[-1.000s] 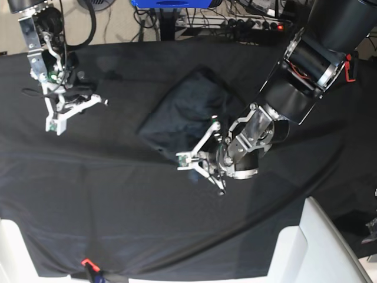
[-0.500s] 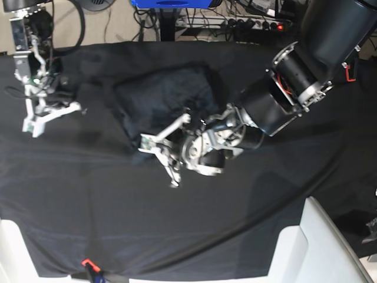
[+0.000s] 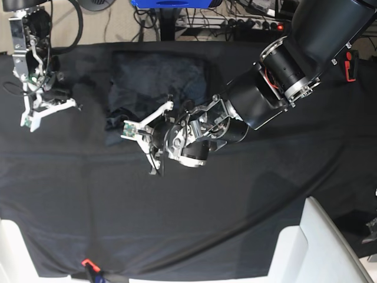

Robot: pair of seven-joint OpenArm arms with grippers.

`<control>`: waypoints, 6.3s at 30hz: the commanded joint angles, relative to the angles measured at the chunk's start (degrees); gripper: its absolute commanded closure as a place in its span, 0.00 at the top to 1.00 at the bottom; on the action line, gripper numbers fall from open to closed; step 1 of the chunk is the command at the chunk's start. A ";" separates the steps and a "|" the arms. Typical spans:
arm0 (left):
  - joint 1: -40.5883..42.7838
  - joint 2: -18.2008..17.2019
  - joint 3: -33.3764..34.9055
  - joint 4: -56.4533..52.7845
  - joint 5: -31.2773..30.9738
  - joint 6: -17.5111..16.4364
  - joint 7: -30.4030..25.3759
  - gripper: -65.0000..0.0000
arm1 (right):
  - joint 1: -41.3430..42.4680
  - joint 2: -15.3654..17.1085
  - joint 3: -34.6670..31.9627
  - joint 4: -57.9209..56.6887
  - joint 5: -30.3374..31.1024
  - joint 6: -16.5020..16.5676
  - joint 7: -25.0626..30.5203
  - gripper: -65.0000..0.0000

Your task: Fold the T-shirt properly

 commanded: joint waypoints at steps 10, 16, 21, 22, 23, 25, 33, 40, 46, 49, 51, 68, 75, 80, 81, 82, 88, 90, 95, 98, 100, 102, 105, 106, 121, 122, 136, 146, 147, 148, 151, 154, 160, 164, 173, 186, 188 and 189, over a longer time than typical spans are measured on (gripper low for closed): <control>-1.26 0.18 -0.74 -3.41 0.17 -0.47 0.39 0.00 | 0.26 0.49 0.25 0.88 -0.20 0.06 1.00 0.04; -1.26 0.09 -0.83 -3.05 0.00 -0.47 6.11 0.00 | 0.35 0.49 0.16 0.88 -0.20 0.06 1.00 0.04; -1.26 -0.96 -0.91 -2.97 -0.18 -0.47 6.81 0.00 | 0.44 0.49 0.16 0.88 -0.20 0.06 1.00 0.04; -1.26 -1.31 -0.91 -2.97 0.00 -0.47 6.90 0.00 | 0.44 0.49 0.25 0.88 -0.20 0.06 1.00 0.04; -1.17 -1.40 -0.91 -2.97 -0.09 -0.47 7.16 0.00 | 0.44 0.49 0.33 0.88 -0.20 0.06 1.00 0.04; -1.17 -1.49 -0.91 -2.97 -0.36 -0.47 9.98 0.00 | 0.44 0.49 0.33 0.88 -0.20 0.06 1.00 0.04; -0.65 -3.51 -1.00 1.96 -0.36 -0.47 12.00 0.00 | 1.14 0.49 0.16 0.88 -0.20 0.06 1.09 0.04; -0.65 -3.51 -0.91 1.96 -0.36 -0.47 12.00 0.00 | 1.14 0.49 0.16 0.88 -0.20 0.06 1.09 0.04; -1.17 -3.51 -1.00 1.78 -0.36 -0.47 12.00 0.00 | 1.14 0.49 0.16 0.88 -0.20 0.06 1.09 0.04; -1.26 -3.60 -1.00 1.78 -0.36 -0.47 12.00 0.00 | 1.14 0.49 0.16 0.88 -0.20 0.06 1.09 0.04; -1.26 -3.60 -1.00 1.78 -0.36 -0.47 12.00 0.11 | 1.14 0.49 0.16 0.88 -0.20 0.06 1.09 0.04; -2.67 -3.42 -13.40 5.56 -0.27 -0.47 12.00 0.68 | 0.70 0.49 0.07 0.88 -0.20 0.06 1.00 0.04; -2.23 -3.25 -16.21 8.99 -0.36 -0.47 15.78 0.68 | 0.79 0.31 -0.02 0.88 -0.20 0.06 1.00 0.04; -1.88 -1.58 -16.30 8.99 -0.36 -0.47 15.95 0.68 | 0.88 -0.57 -0.02 0.88 -0.20 0.06 1.00 0.04; -1.79 -1.49 -16.21 8.99 -0.36 -0.47 16.04 0.68 | 0.88 -0.65 -0.02 0.88 -0.20 0.06 1.00 0.04; -1.79 -1.14 -16.21 8.99 -0.36 -0.47 16.04 0.68 | 0.88 -0.65 -0.02 0.88 -0.20 0.06 1.00 0.04; -2.49 -1.49 -16.65 9.52 0.17 -0.47 16.22 0.68 | -0.09 -0.65 -0.02 0.88 -0.20 0.06 1.00 0.04; -2.58 -2.37 -16.39 9.52 0.17 -0.47 16.22 0.68 | -0.35 -0.65 -0.02 0.88 -0.20 0.06 1.00 0.04; -1.96 -3.34 -16.21 9.52 0.26 -0.47 16.22 0.68 | -0.44 -0.65 -0.02 0.88 -0.20 0.06 1.00 0.04; -1.88 -4.04 -16.21 9.52 0.08 -0.47 16.30 0.68 | -0.44 -0.65 -0.02 0.88 -0.20 0.06 1.00 0.04; -1.88 -4.04 -16.21 9.43 -0.27 -0.47 16.30 0.68 | -0.44 -0.65 -0.02 0.88 -0.20 0.06 1.00 0.04; -1.88 -4.04 -16.21 9.34 -0.36 -0.47 17.89 0.68 | -0.44 -0.65 -0.02 0.88 -0.20 0.06 1.00 0.04; -1.88 -3.69 -16.74 9.52 -0.36 -0.47 21.14 0.68 | -0.44 -0.65 -0.02 0.88 -0.20 0.06 1.00 0.04; -1.88 -3.60 -16.83 9.52 -0.36 -0.47 22.02 0.68 | -0.44 -0.65 -0.02 0.88 -0.20 0.06 1.00 0.04; -5.39 -6.06 -16.39 9.52 -29.02 -0.47 30.02 0.68 | -0.09 -0.65 -0.02 0.88 -0.20 0.06 1.09 0.04; -5.39 -6.06 -16.47 9.52 -28.93 -0.47 30.11 0.67 | -0.09 -0.65 -0.02 0.88 -0.20 0.06 1.09 0.04; 4.63 -13.27 -28.61 37.47 -27.87 -0.47 34.68 0.67 | -0.97 -0.21 -0.11 1.67 -0.37 0.06 1.00 0.04; 32.23 -17.05 -51.02 55.41 -8.53 -0.47 29.84 0.00 | -5.19 1.02 0.25 11.61 -13.82 1.03 1.35 0.04; 34.96 -16.96 -54.63 55.58 -9.59 -0.47 27.65 0.00 | -5.89 1.11 0.33 12.93 -13.91 2.61 1.35 0.04; 36.98 -16.96 -57.53 55.67 -10.73 -0.47 25.62 0.00 | -6.77 1.11 0.42 13.89 -14.00 4.20 1.35 0.04; 43.57 -16.96 -65.27 56.37 -15.48 -0.47 21.76 0.00 | -9.59 1.02 2.53 17.32 -14.00 6.83 1.35 0.04; 50.70 -16.96 -71.33 58.48 -19.61 -0.47 19.82 0.00 | -13.19 1.02 4.38 20.40 -14.00 6.92 1.18 0.04; 66.34 -16.96 -76.96 58.40 -27.17 -0.47 11.29 0.00 | -25.06 1.46 6.93 26.90 -14.09 7.01 1.00 0.04; 72.59 -15.82 -77.05 54.70 -27.08 -0.47 6.11 0.00 | -31.30 3.13 5.78 26.99 -14.09 7.01 0.91 0.04; 73.99 -14.50 -67.99 25.87 -26.99 -0.47 -10.07 0.00 | -31.74 4.18 -0.99 13.98 -14.09 7.10 -6.65 0.04; 39.62 -9.66 -28.43 -45.82 -27.43 7.13 -32.13 0.00 | -0.27 -9.53 -38.79 -69.27 -14.00 6.92 17.44 0.04; 39.62 -9.58 -27.38 -42.26 -27.17 10.47 -29.06 0.00 | 2.11 -13.84 -42.74 -81.71 -14.00 6.92 29.13 0.04; 39.79 -9.58 -27.38 -40.33 -27.08 12.58 -28.09 0.00 | 2.19 -14.72 -43.45 -81.71 -14.00 6.92 34.06 0.04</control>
